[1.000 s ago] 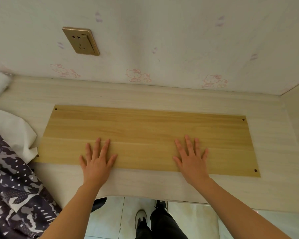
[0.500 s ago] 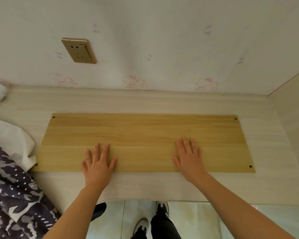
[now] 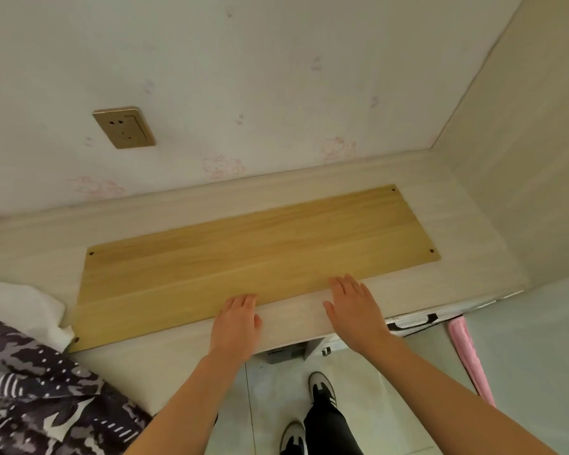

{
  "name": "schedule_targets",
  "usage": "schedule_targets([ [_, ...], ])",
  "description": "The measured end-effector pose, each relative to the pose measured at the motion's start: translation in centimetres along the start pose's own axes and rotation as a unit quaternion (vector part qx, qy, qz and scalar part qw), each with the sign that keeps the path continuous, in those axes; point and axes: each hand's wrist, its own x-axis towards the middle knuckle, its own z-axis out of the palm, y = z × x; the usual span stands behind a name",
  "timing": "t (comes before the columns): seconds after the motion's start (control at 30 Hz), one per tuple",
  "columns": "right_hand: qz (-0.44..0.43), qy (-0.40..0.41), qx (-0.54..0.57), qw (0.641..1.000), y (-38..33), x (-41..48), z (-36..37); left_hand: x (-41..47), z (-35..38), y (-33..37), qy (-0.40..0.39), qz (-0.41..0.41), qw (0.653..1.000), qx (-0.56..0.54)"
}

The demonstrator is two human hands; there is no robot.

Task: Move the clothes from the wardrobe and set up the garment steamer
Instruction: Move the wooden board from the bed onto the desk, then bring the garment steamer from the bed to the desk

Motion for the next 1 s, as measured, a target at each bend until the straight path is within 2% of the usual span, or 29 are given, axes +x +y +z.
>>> schedule_targets([
  [0.2, 0.055, 0.051, 0.008, 0.997, 0.4, -7.4, -0.4, -2.4, -0.7, 5.0, 0.053, 0.119, 0.991, -0.019],
  [0.37, 0.114, 0.087, 0.033, 0.989, 2.2, -13.4, -0.2, -5.0, -0.6, 9.8, 0.083, 0.235, 0.968, -0.040],
  [0.63, 0.223, 0.128, 0.084, 0.963, 6.3, -23.8, 1.6, -11.4, 1.5, 17.2, 0.049, 0.350, 0.933, -0.074],
  [1.0, 0.328, 0.146, 0.113, 0.927, 12.1, -39.5, 6.9, -22.3, 8.0, 25.8, -0.019, 0.438, 0.897, -0.046],
])
